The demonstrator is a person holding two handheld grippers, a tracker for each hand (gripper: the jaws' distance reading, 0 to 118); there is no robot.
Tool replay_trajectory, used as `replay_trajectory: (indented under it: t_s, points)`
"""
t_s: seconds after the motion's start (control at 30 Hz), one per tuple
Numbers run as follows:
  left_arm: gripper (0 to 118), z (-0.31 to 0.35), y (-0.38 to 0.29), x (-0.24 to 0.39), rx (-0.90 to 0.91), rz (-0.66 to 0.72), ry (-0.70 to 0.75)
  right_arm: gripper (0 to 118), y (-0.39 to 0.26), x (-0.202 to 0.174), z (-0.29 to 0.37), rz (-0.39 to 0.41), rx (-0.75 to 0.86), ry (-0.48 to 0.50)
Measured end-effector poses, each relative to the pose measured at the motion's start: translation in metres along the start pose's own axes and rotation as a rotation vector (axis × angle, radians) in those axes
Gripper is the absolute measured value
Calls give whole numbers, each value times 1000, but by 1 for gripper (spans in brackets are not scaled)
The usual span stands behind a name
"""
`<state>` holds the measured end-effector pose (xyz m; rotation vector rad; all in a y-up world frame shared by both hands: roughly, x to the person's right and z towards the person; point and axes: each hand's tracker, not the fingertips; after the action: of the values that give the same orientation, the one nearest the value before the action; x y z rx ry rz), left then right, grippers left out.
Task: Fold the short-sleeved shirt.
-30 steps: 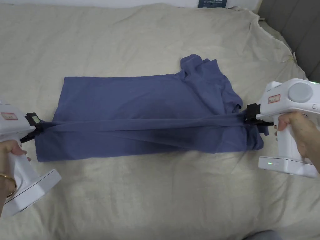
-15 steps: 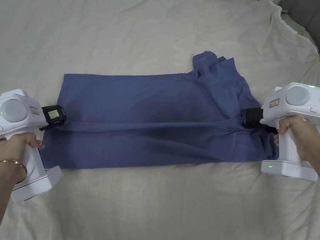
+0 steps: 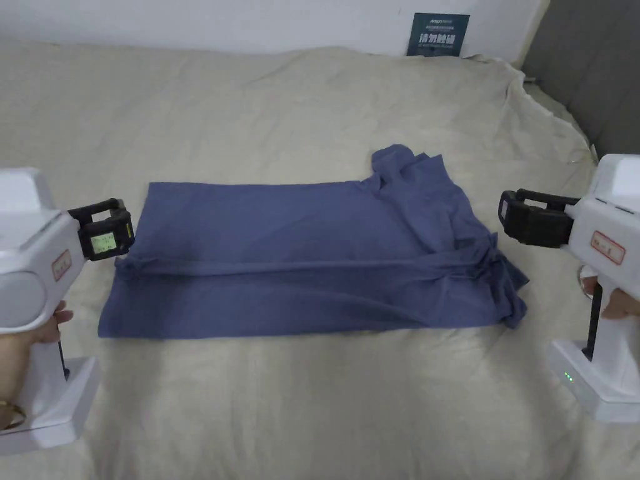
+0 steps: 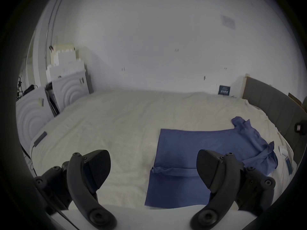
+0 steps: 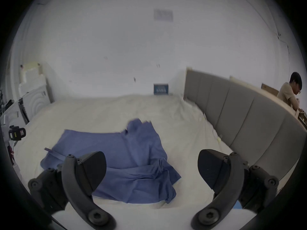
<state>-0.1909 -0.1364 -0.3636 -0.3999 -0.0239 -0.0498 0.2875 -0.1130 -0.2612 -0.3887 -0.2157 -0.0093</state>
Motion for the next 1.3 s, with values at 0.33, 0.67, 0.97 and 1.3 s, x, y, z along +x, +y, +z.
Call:
replay_trajectory:
  t_s: [0.33, 0.67, 0.97, 1.3]
  points:
    - [19, 66, -39, 10, 63, -64, -55, 78, -43, -31, 78, 7, 152, 19]
    - [0, 76, -51, 7, 38, 3, -124, 0, -59, -46, 91, -12, 141, 21]
    - [13, 59, -35, 1, -15, 35, -158, 0, -54, -50, 89, 0, 137, 30]
    - [118, -44, -15, -11, -459, 101, -152, 0, -51, -50, 76, -4, 102, 28]
